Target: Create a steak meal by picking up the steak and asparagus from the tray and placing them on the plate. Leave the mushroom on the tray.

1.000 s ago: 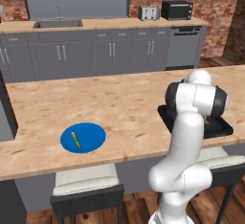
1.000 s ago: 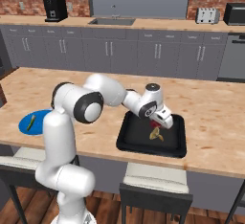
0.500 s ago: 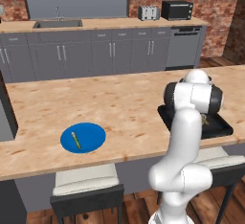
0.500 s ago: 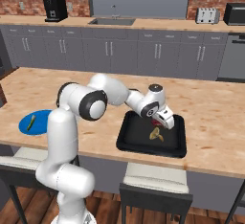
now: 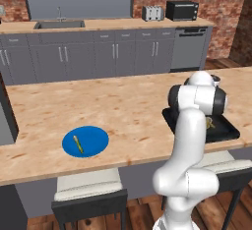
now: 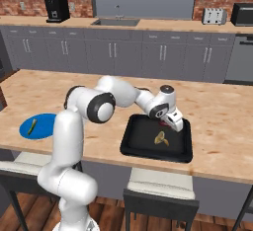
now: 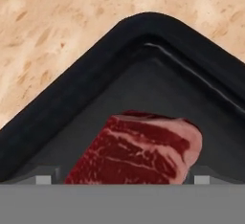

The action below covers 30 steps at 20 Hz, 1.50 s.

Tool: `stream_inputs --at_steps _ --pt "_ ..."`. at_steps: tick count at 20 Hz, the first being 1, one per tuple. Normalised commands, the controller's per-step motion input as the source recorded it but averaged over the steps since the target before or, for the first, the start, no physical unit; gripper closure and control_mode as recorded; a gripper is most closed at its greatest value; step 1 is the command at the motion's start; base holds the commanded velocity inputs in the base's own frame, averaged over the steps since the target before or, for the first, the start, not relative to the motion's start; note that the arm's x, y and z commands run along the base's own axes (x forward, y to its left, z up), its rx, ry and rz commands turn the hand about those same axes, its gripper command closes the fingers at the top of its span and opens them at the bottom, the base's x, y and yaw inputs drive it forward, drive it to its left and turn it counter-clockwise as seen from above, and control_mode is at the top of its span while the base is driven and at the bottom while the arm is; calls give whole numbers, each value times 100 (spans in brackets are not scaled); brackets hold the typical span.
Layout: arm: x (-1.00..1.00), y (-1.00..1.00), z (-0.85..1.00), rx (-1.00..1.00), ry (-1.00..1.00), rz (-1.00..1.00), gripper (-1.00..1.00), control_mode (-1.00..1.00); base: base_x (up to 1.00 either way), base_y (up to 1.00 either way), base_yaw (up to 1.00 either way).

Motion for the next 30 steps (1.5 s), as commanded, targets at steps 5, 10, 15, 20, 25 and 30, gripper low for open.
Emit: stream_inputs --at_steps 5,10,15,20,25,30 --pt "0 6 -2 0 -5 -1 100 -100 0 0 0" --pt "-7 0 48 0 0 0 100 -100 0 0 0" --pt "-36 0 86 0 0 0 100 -100 0 0 0" --pt "-55 43 81 -3 0 6 100 -100 0 0 0" --pt "-60 97 40 -15 0 19 100 -100 0 0 0" --pt "-52 100 17 -22 -3 20 100 -100 0 0 0"
